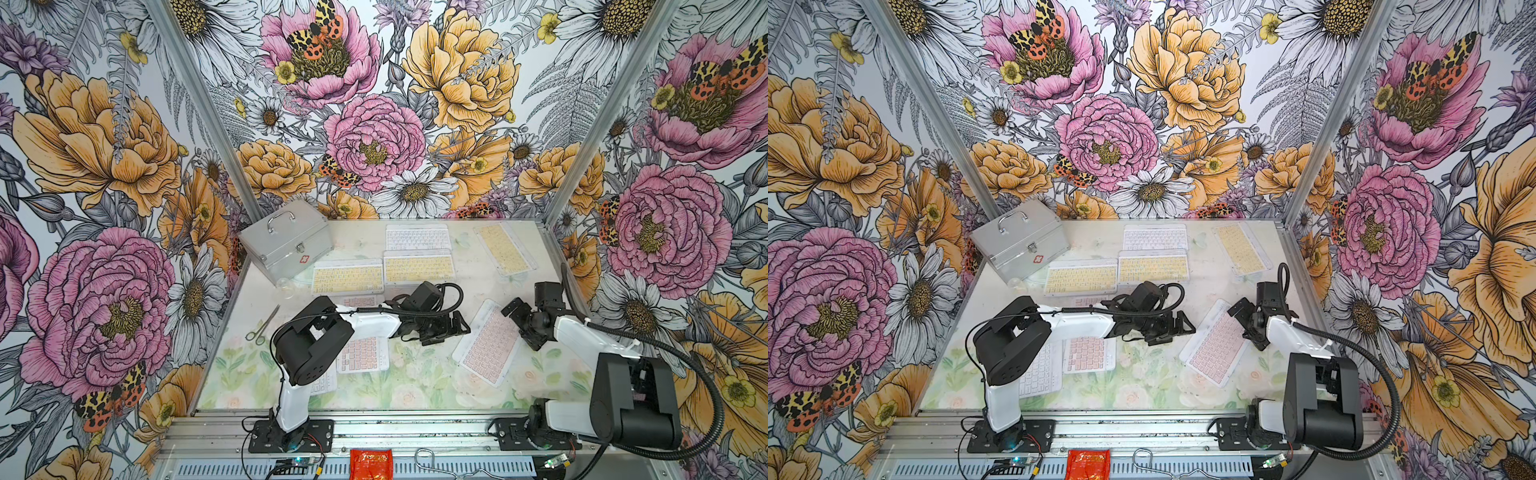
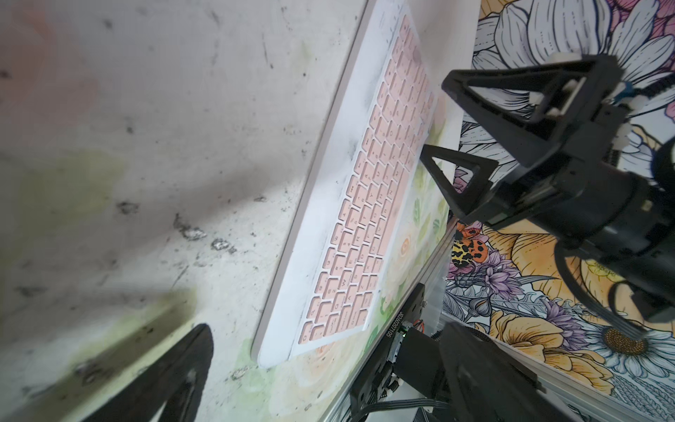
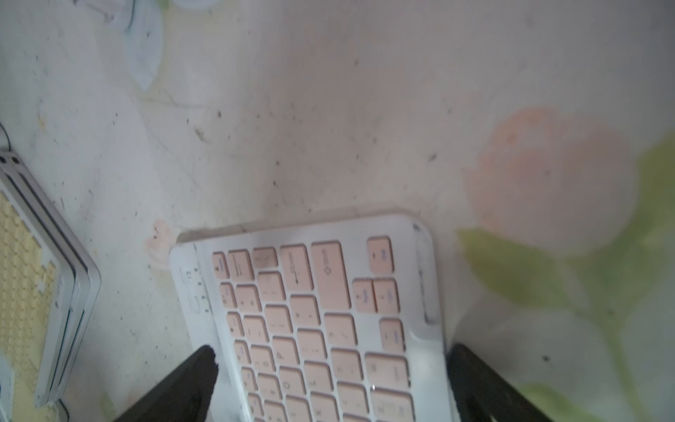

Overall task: Stack the numeric keypads
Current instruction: Move the numeric keypad to the center of the board.

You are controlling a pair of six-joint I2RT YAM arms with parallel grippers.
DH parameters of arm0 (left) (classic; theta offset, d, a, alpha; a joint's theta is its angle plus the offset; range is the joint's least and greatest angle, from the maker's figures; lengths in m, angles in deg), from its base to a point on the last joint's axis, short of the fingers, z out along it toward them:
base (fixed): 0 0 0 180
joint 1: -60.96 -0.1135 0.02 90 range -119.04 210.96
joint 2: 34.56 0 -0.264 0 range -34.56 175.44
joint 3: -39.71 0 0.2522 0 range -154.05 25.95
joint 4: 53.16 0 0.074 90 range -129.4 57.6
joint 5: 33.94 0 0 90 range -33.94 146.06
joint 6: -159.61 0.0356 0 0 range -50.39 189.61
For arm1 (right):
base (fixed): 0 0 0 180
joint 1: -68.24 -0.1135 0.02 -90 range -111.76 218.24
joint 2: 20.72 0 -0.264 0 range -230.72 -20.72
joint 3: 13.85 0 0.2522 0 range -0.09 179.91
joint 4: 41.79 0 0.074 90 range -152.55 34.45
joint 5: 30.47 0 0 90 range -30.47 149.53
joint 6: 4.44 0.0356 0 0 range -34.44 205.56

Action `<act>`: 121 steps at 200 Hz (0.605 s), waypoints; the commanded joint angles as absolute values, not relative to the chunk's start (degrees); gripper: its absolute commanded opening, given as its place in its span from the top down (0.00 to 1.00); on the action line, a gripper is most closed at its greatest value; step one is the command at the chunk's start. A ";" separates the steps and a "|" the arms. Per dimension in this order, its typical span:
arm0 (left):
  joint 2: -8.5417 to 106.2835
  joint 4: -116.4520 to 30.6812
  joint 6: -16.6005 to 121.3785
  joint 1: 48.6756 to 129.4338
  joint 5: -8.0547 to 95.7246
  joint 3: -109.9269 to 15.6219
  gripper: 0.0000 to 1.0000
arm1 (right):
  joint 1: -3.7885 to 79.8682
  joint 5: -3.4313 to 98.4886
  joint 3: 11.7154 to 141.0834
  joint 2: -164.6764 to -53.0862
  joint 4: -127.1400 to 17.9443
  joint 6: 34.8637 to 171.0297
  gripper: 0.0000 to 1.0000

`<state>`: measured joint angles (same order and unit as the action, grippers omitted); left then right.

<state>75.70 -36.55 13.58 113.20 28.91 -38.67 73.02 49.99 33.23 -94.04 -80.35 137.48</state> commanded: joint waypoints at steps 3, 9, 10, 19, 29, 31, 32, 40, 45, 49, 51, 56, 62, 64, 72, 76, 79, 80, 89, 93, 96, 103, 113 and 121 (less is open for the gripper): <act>72.63 -39.08 12.36 112.55 27.55 -36.46 0.01 | 68.10 49.32 29.97 -90.84 -82.87 147.63 0.00; 72.44 -39.34 12.10 112.54 27.46 -36.08 0.01 | 66.97 49.41 29.52 -90.24 -82.33 149.06 0.00; 72.47 -39.37 12.03 112.59 27.39 -36.00 0.01 | 66.81 49.42 29.48 -90.15 -82.25 149.30 0.00; 72.40 -39.89 11.59 112.53 27.15 -35.37 0.01 | 65.21 49.85 29.30 -89.71 -81.65 151.25 0.00; 72.32 -40.63 11.02 112.55 26.99 -34.72 0.01 | 63.39 50.01 29.45 -89.65 -80.74 153.25 0.00; 72.21 -40.74 10.93 112.57 26.98 -34.66 0.01 | 62.92 50.03 29.58 -89.76 -80.50 153.76 0.00; 72.22 -40.78 10.87 112.56 26.97 -34.59 0.01 | 62.92 50.03 29.58 -89.76 -80.50 153.76 0.00; 72.11 -41.13 10.48 112.54 26.88 -34.14 0.01 | 61.31 50.36 30.06 -90.22 -79.98 154.86 0.00; 72.01 -41.40 10.28 112.59 26.92 -33.86 0.01 | 60.41 50.47 30.45 -90.73 -79.54 155.33 0.00; 71.89 -41.62 10.00 112.56 26.87 -33.55 0.01 | 59.80 50.43 30.73 -91.16 -79.25 155.62 0.00; 71.81 -41.74 9.90 112.62 26.82 -33.51 0.01 | 59.45 50.40 30.99 -91.46 -79.07 155.88 0.00; 71.62 -42.08 9.63 112.59 26.83 -33.25 0.01 | 58.75 50.17 31.49 -92.14 -78.60 156.34 0.00; 71.51 -42.30 9.29 112.68 26.87 -32.96 0.01 | 57.88 49.96 32.13 -92.84 -78.05 157.00 0.00; 71.48 -42.30 9.24 112.71 26.88 -32.90 0.01 | 57.57 49.95 32.27 -93.15 -77.85 157.21 0.00; 71.50 -42.39 8.93 112.81 26.73 -32.70 0.01 | 56.00 49.79 32.84 -94.15 -76.54 158.36 0.00; 71.49 -42.47 8.81 112.84 26.63 -32.67 0.01 | 55.18 49.71 33.09 -94.56 -75.97 159.01 0.00; 71.45 -42.54 8.71 112.75 26.53 -32.55 0.01 | 54.73 49.62 33.37 -94.94 -75.60 159.45 0.00; 71.45 -42.64 8.66 112.78 26.53 -32.52 0.01 | 54.54 49.61 33.43 -95.05 -75.55 159.55 0.00; 71.42 -43.02 8.29 112.65 26.65 -31.96 0.01 | 52.99 49.63 34.08 -95.92 -74.38 160.61 0.00; 71.29 -43.37 8.01 112.58 26.80 -31.54 0.01 | 52.54 49.68 34.38 -96.31 -74.08 161.06 0.00; 71.16 -43.58 7.86 112.33 26.94 -31.19 0.01 | 52.13 49.73 34.63 -96.53 -73.91 161.32 0.00; 70.70 -43.79 7.74 111.83 27.40 -30.40 0.01 | 51.35 49.93 35.01 -96.96 -73.48 161.92 0.00; 70.34 -43.75 7.86 110.50 28.15 -29.07 0.01 | 50.72 50.21 35.28 -97.25 -72.51 162.20 0.00; 67.87 -43.71 8.20 109.16 28.70 -27.95 0.01 | 50.61 50.47 35.47 -97.57 -71.94 162.12 0.00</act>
